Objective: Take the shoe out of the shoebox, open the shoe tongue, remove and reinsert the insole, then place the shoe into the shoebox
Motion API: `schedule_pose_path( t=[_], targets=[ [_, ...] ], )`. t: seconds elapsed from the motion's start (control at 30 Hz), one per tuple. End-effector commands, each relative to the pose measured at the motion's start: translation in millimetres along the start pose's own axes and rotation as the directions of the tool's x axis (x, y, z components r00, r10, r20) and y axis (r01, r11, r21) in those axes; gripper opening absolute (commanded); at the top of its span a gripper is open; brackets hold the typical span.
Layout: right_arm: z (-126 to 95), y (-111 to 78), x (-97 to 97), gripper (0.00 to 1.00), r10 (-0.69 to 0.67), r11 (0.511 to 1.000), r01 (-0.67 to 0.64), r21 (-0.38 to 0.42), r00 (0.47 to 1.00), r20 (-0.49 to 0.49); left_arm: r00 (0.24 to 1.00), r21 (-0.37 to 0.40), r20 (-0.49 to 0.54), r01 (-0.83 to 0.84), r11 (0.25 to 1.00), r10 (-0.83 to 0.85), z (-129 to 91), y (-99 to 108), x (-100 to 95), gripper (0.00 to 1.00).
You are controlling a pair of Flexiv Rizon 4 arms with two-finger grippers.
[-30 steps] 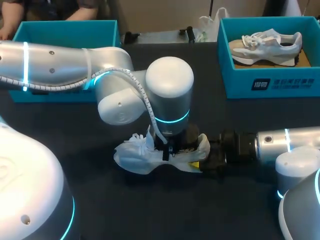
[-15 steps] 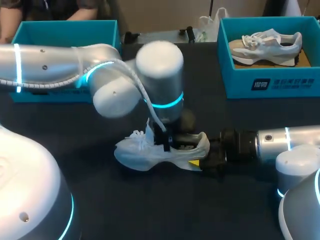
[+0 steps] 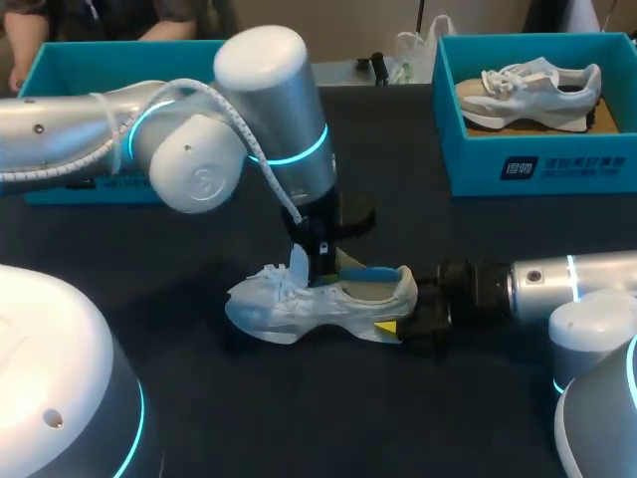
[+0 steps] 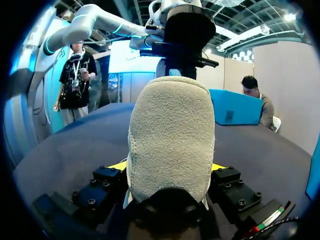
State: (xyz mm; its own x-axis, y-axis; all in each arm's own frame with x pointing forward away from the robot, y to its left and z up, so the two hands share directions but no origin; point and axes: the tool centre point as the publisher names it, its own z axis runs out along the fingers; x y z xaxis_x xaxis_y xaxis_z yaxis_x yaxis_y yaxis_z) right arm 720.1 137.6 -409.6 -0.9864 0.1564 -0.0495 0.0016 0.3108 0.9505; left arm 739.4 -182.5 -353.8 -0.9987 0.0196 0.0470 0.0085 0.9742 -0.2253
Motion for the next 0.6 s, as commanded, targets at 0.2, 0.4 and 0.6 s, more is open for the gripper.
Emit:
schedule_pose_path(
  t=[0.2,0.4,0.6],
  targets=[
    [1,1.4,2.1,0.0,0.0,1.0,0.0,0.005,1.0,0.001,0.999,0.053,0.033,0.008,0.999,-0.01,-14,-3,6.0,0.0],
    [1,1.4,2.1,0.0,0.0,1.0,0.0,0.005,1.0,0.001,0.996,0.046,0.083,0.013,0.999,-0.017,-14,-15,5.8,0.0],
    [1,1.4,2.1,0.0,0.0,1.0,0.0,0.005,1.0,0.001,0.981,0.022,0.191,0.006,1.0,-0.01,-9,-33,3.1,0.0]
  ],
)
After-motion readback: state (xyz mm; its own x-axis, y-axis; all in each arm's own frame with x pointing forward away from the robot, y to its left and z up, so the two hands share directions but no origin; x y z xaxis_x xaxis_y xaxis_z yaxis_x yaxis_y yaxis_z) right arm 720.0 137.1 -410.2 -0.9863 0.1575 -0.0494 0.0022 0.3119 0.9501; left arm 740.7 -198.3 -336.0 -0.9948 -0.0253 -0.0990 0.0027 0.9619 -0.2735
